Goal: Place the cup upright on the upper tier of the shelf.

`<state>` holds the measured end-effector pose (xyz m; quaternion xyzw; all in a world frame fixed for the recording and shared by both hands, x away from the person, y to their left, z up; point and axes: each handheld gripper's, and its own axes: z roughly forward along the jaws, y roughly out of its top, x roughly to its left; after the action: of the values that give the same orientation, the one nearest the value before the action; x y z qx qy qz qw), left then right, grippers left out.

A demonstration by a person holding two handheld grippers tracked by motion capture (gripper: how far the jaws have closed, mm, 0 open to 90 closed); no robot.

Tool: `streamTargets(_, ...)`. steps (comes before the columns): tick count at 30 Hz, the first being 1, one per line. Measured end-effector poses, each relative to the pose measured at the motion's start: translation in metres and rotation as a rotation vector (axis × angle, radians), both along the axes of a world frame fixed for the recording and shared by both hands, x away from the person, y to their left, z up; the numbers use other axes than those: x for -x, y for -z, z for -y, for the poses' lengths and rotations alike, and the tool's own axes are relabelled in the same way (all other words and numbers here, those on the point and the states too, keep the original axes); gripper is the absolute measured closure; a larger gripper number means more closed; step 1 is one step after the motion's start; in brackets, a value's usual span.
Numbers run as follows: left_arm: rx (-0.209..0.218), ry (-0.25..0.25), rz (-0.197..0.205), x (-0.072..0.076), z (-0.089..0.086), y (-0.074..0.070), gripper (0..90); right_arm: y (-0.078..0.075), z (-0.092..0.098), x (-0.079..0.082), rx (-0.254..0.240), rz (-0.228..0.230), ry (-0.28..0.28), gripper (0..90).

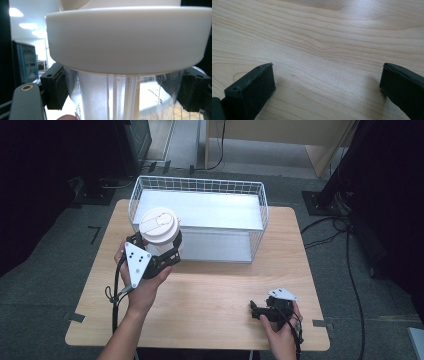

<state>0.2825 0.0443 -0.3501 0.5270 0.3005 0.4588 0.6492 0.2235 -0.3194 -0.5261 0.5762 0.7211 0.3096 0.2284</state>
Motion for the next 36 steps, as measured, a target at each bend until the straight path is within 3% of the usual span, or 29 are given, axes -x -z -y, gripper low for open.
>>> streamTargets(3, 0.001, -0.002, 0.036, -0.005, 0.005, -0.008, 15.8, 0.0, 0.0, 0.0, 0.0, 0.0, 0.0, 0.0)
streamTargets(4, 0.002, -0.006, 0.073, -0.008, 0.009, -0.012, 15.8, 0.0, 0.0, 0.0, 0.0, 0.0, 0.0, 0.0)
streamTargets(5, 0.002, -0.006, 0.073, -0.008, 0.009, -0.012, 15.8, 0.0, 0.0, 0.0, 0.0, 0.0, 0.0, 0.0)
streamTargets(6, -0.002, -0.013, 0.111, -0.011, 0.012, -0.015, 15.8, 0.0, 0.0, 0.0, 0.0, 0.0, 0.0, 0.0)
streamTargets(12, -0.015, -0.01, 0.143, -0.025, 0.019, -0.023, 15.8, 0.0, 0.0, 0.0, -0.001, 0.001, 0.001, 0.0)
streamTargets(16, -0.021, -0.017, 0.132, -0.034, 0.023, -0.028, 15.8, 0.0, 0.0, 0.0, -0.001, 0.001, 0.0, 0.0)
streamTargets(19, 0.001, -0.011, 0.118, -0.049, 0.025, -0.036, 15.8, 0.0, 0.0, 0.0, -0.001, 0.001, 0.0, 0.0)
streamTargets(29, -0.004, -0.03, 0.096, -0.081, 0.028, -0.042, 15.8, 0.0, 0.0, 0.0, -0.002, 0.001, 0.001, 0.0)
streamTargets(32, -0.008, -0.044, 0.057, -0.097, 0.029, -0.041, 15.8, 0.0, 0.0, 0.0, -0.001, 0.0, 0.001, 0.0)
streamTargets(36, -0.011, -0.059, 0.032, -0.106, 0.031, -0.038, 15.8, 0.0, 0.0, 0.0, -0.001, 0.0, 0.0, 0.0)
